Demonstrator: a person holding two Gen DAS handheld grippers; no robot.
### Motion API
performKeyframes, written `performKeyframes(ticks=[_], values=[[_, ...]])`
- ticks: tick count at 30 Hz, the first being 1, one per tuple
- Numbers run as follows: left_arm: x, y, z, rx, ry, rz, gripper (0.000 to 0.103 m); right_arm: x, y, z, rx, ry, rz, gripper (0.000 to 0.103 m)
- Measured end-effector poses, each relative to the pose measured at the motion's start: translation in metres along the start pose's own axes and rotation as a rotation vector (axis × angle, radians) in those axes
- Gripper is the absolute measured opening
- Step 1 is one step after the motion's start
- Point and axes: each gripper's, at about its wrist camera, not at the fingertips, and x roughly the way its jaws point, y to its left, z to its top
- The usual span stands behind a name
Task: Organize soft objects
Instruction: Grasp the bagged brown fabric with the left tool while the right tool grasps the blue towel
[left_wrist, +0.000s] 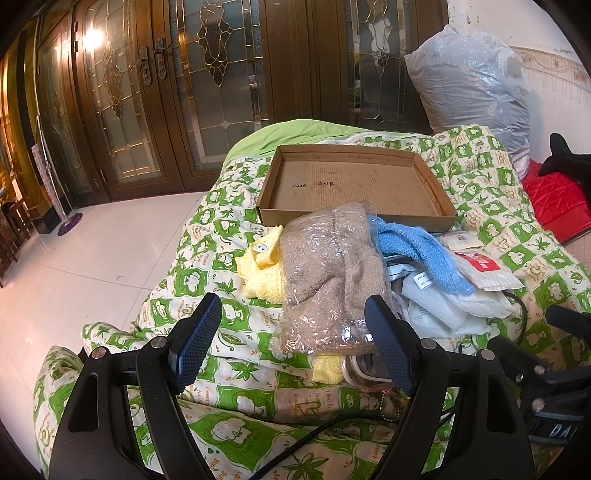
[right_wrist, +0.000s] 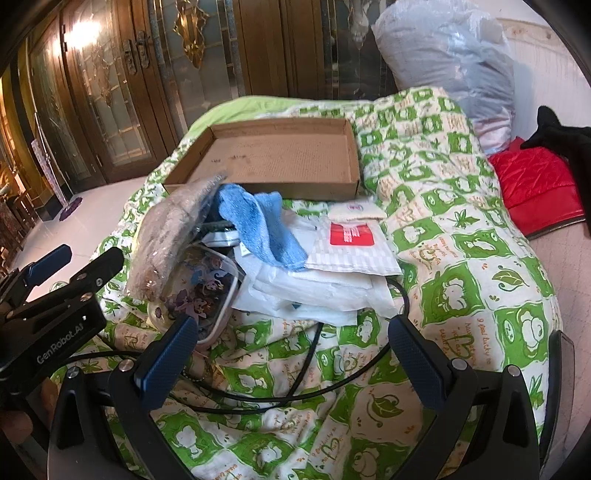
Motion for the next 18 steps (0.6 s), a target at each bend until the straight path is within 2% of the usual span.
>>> performKeyframes(ticks=[3, 8, 13, 18], values=[[0.000, 0.001, 0.002, -0.015, 0.011, -0.015, 0.080, 0.000, -0.001, 0.004, -0.018, 0.031, -0.002, 0.103], [0.001, 0.006, 0.020, -0.045, 0.043, -0.096, 0.080, -0.005, 0.000, 0.012, -0.098, 0.053, -0.016, 0.103], [-0.003, -0.005, 0.048, 0.042, 0.019, -0.088, 0.080, 0.002, -0.017, 0.031, -0.071, 0.111, 0.036, 0.103], [0.011, -0.010, 0.064, 0.063, 0.016, -0.084, 0.080, 0.006, -0.016, 0.040, -0.158, 0.148, 0.067, 0.103]])
